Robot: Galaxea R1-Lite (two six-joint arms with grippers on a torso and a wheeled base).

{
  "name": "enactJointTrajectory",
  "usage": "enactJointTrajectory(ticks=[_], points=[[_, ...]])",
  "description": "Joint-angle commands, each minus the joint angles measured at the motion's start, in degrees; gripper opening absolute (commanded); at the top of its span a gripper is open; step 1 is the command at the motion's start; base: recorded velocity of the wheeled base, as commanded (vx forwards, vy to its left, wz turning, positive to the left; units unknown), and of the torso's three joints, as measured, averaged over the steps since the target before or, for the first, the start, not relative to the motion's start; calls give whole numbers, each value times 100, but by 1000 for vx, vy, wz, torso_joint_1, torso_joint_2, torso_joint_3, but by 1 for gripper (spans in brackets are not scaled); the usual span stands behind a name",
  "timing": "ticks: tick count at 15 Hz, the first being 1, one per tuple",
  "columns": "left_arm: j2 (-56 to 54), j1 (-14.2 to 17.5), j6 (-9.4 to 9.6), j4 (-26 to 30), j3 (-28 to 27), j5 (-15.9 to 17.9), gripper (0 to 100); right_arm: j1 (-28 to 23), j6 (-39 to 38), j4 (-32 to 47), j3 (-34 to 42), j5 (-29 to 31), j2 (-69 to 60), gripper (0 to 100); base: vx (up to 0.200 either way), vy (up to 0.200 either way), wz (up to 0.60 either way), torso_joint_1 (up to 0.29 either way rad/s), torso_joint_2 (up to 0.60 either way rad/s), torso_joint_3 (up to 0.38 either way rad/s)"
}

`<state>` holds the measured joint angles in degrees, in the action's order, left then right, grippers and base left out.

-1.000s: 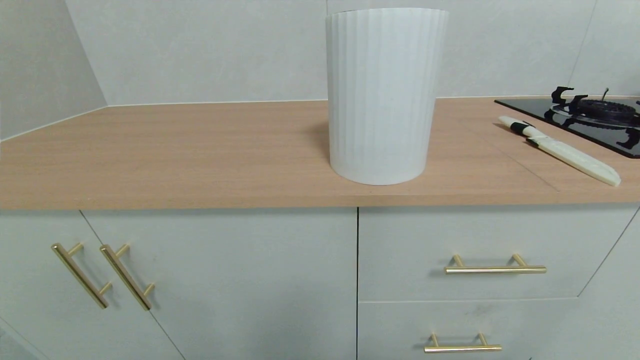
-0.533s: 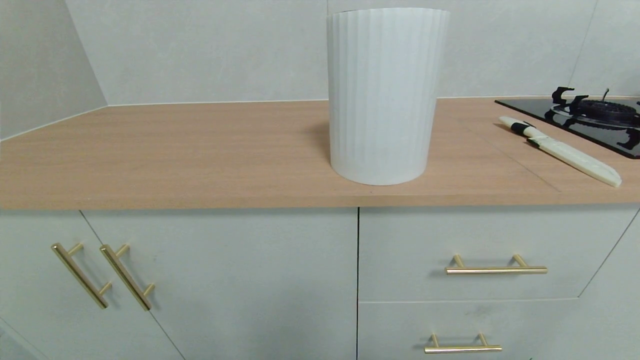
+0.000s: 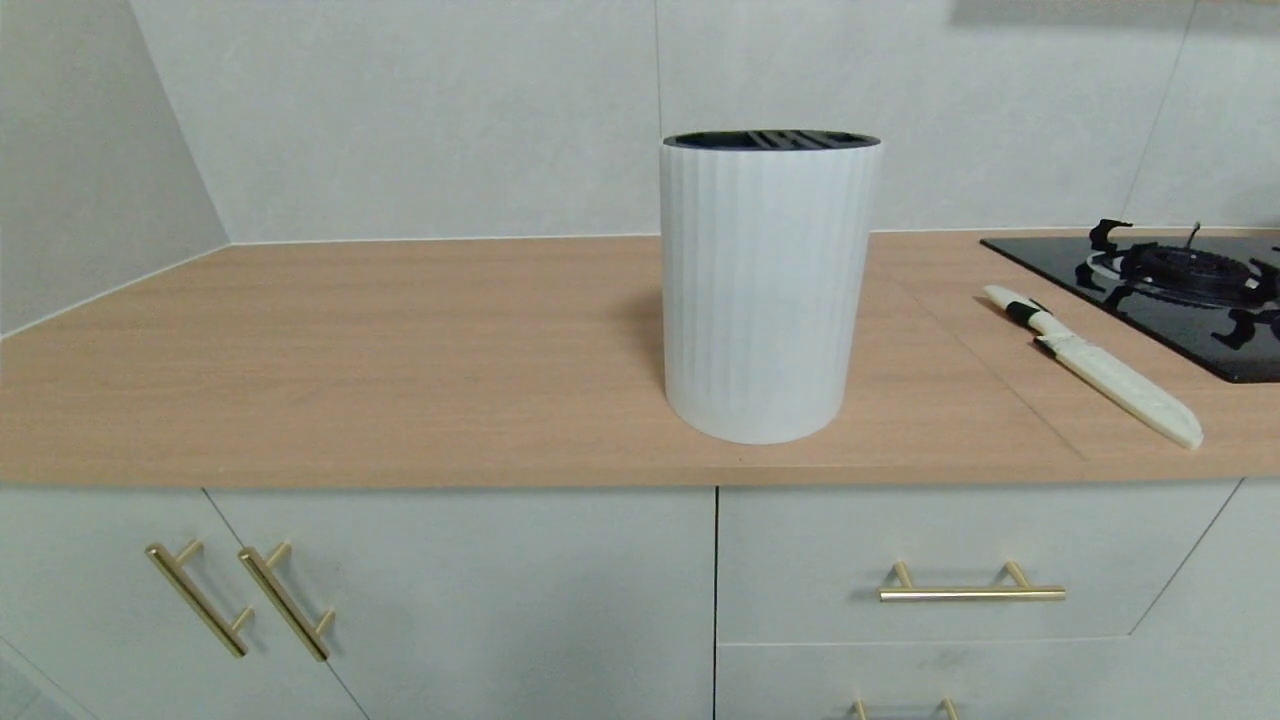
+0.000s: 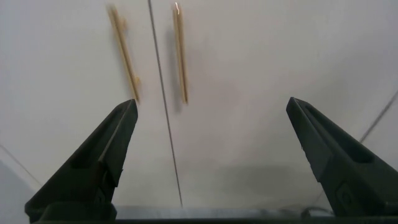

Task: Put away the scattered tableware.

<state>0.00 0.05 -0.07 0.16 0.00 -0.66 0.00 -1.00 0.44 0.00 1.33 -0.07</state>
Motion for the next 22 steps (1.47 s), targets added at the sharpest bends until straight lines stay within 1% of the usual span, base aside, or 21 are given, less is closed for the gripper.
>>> enactJointTrajectory(ticks=[1, 13, 22], points=[[9, 4, -1, -7, 0, -4, 100, 0, 3, 0, 0, -1, 7, 100, 0, 0, 0, 173, -471, -286], [9, 4, -1, -7, 0, -4, 100, 0, 3, 0, 0, -1, 7, 100, 0, 0, 0, 199, -486, -284], [9, 4, -1, -7, 0, -4, 100, 0, 3, 0, 0, -1, 7, 100, 0, 0, 0, 249, -536, -289]])
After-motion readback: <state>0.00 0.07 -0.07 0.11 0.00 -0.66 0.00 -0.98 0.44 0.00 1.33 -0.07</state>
